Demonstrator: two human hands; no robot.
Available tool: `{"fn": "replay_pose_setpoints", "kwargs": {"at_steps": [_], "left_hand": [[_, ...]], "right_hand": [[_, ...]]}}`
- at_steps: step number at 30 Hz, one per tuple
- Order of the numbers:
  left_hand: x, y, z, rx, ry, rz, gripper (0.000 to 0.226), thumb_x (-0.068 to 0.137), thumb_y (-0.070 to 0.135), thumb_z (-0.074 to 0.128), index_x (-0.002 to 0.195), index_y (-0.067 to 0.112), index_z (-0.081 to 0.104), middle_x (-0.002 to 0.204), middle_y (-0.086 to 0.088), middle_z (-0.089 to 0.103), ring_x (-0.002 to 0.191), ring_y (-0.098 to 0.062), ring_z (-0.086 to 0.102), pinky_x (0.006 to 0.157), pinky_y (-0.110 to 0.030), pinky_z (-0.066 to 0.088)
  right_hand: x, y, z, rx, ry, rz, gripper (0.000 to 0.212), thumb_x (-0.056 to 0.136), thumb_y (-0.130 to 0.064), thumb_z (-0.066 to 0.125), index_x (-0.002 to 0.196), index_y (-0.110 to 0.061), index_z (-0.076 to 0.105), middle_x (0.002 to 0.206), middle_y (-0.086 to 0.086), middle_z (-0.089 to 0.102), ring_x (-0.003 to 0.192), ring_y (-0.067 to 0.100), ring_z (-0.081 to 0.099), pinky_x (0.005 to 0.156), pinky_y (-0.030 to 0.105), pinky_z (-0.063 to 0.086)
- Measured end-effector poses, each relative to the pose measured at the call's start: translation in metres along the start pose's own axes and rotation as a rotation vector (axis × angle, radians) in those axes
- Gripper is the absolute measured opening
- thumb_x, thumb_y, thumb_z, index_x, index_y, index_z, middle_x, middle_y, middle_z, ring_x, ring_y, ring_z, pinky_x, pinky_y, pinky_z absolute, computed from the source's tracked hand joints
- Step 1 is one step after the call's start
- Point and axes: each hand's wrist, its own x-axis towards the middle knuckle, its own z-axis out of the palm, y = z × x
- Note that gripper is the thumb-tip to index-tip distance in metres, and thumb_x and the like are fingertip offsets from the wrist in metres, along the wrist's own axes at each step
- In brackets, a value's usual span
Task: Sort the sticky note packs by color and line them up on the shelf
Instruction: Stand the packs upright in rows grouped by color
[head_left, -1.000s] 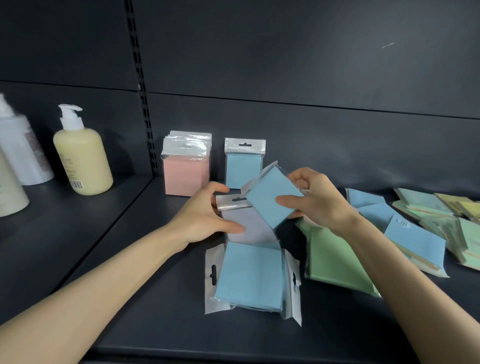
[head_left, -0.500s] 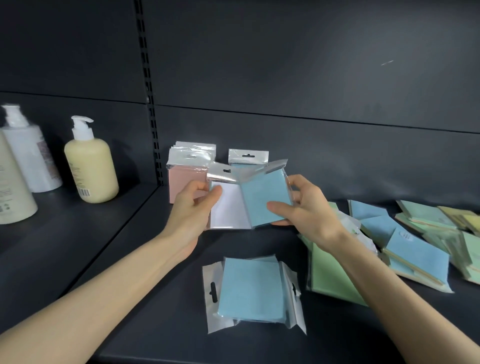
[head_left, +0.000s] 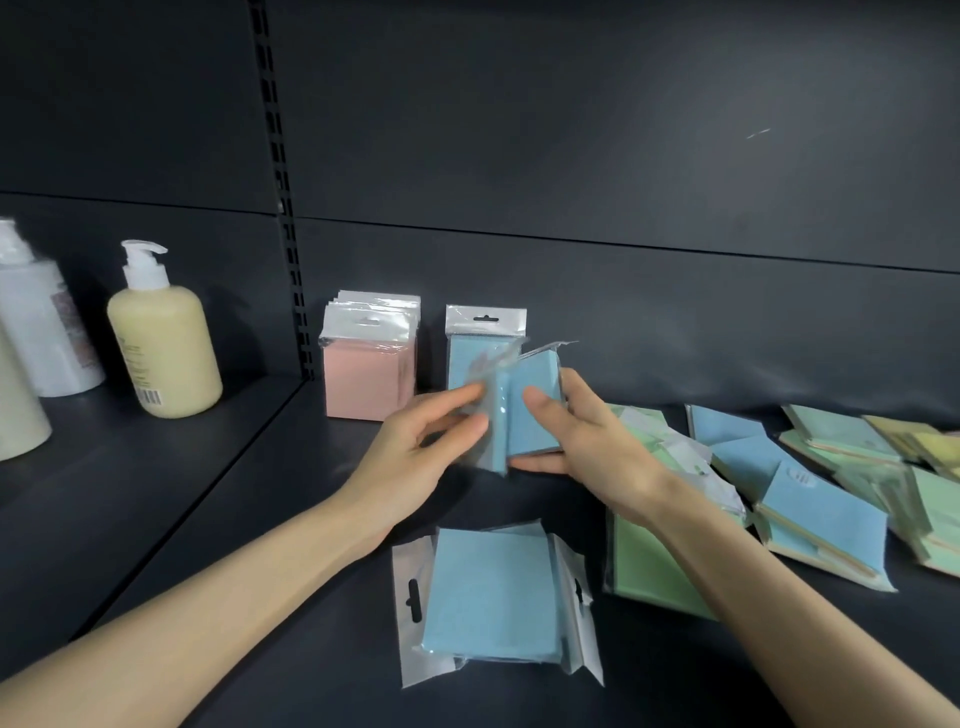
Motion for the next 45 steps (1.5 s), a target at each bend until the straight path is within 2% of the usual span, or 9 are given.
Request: {"fn": "replay_pose_setpoints", "kwargs": {"at_steps": [5, 14, 18, 22, 26, 31, 35, 38, 45], "left_hand": [[0.0, -0.003, 0.001, 0.145, -0.055, 0.035, 0.025, 0.093, 0.022, 0.056, 0.105, 0.04, 0.068, 0.132, 0.022, 0.041, 0.126, 0.014, 0.033, 0.095, 0.0, 0.029], [0.006, -0.003, -0.006, 0.058, 0.062, -0.061, 0.061, 0.074, 0.008, 0.077, 0.126, 0.024, 0.049, 0.114, 0.01, 0.062, 0.105, -0.004, 0.059, 0.085, -0.019, 0.049], [0.004, -0.002, -0.005, -0.05, -0.006, -0.074, 0.044, 0.082, 0.004, 0.068, 0.122, 0.018, 0.056, 0.108, 0.005, 0.07, 0.098, -0.008, 0.067, 0.083, -0.02, 0.054], [0.006, -0.006, -0.003, 0.032, 0.011, -0.061, 0.036, 0.087, 0.014, 0.065, 0.12, 0.023, 0.053, 0.11, 0.009, 0.067, 0.096, 0.0, 0.064, 0.083, -0.018, 0.052], [0.012, -0.009, -0.007, 0.227, -0.009, -0.054, 0.028, 0.092, 0.02, 0.058, 0.118, 0.026, 0.051, 0.111, 0.016, 0.062, 0.095, 0.009, 0.058, 0.077, -0.006, 0.046], [0.025, -0.005, -0.018, 0.439, -0.038, -0.024, 0.026, 0.083, 0.018, 0.069, 0.107, 0.011, 0.063, 0.102, -0.006, 0.068, 0.091, -0.022, 0.063, 0.083, -0.033, 0.05], [0.044, -0.004, -0.017, 0.534, -0.009, 0.04, 0.03, 0.08, 0.022, 0.073, 0.107, 0.012, 0.063, 0.088, -0.002, 0.066, 0.073, -0.014, 0.059, 0.064, -0.027, 0.051], [0.063, -0.004, -0.014, 0.607, 0.039, 0.068, 0.033, 0.084, 0.021, 0.069, 0.113, 0.012, 0.06, 0.092, -0.006, 0.064, 0.079, -0.017, 0.058, 0.075, -0.035, 0.052], [0.079, -0.026, -0.005, 0.704, 0.137, 0.04, 0.046, 0.087, 0.001, 0.059, 0.129, 0.009, 0.039, 0.108, -0.009, 0.059, 0.096, -0.026, 0.057, 0.088, -0.044, 0.049]], "right_hand": [[0.001, 0.003, 0.001, -0.034, -0.027, 0.044, 0.035, 0.093, -0.032, 0.055, 0.121, -0.014, 0.045, 0.12, 0.0, 0.062, 0.103, 0.011, 0.066, 0.085, 0.036, 0.057], [0.003, 0.003, -0.003, 0.05, -0.129, -0.005, 0.04, 0.089, -0.003, 0.059, 0.126, -0.012, 0.048, 0.121, 0.007, 0.065, 0.11, 0.023, 0.064, 0.092, 0.046, 0.052], [0.004, 0.001, -0.006, -0.028, -0.036, -0.08, 0.03, 0.087, -0.002, 0.062, 0.116, -0.01, 0.054, 0.114, 0.009, 0.068, 0.107, 0.022, 0.065, 0.096, 0.044, 0.05], [0.011, 0.004, -0.005, -0.225, 0.065, -0.121, 0.022, 0.085, -0.01, 0.067, 0.103, -0.014, 0.054, 0.098, 0.003, 0.072, 0.089, 0.019, 0.068, 0.084, 0.032, 0.052], [0.019, -0.001, -0.009, -0.647, 0.144, -0.124, 0.021, 0.083, -0.028, 0.069, 0.098, -0.014, 0.062, 0.073, -0.011, 0.054, 0.061, 0.004, 0.049, 0.062, 0.01, 0.039], [0.022, -0.006, -0.013, -0.696, 0.086, -0.061, 0.046, 0.076, -0.016, 0.074, 0.112, -0.017, 0.046, 0.096, 0.0, 0.065, 0.075, 0.021, 0.066, 0.075, 0.028, 0.052], [0.035, -0.011, -0.018, -0.754, 0.111, -0.103, 0.034, 0.077, -0.011, 0.071, 0.103, -0.018, 0.05, 0.094, 0.006, 0.068, 0.076, 0.023, 0.068, 0.073, 0.033, 0.056], [0.052, -0.01, -0.021, -0.705, 0.148, -0.112, 0.031, 0.078, -0.011, 0.07, 0.105, -0.014, 0.054, 0.092, 0.007, 0.066, 0.08, 0.028, 0.066, 0.079, 0.04, 0.056], [0.079, 0.003, -0.02, -0.743, 0.166, -0.114, 0.042, 0.081, -0.007, 0.064, 0.115, -0.015, 0.041, 0.099, 0.004, 0.056, 0.073, 0.016, 0.055, 0.057, 0.013, 0.04]]}}
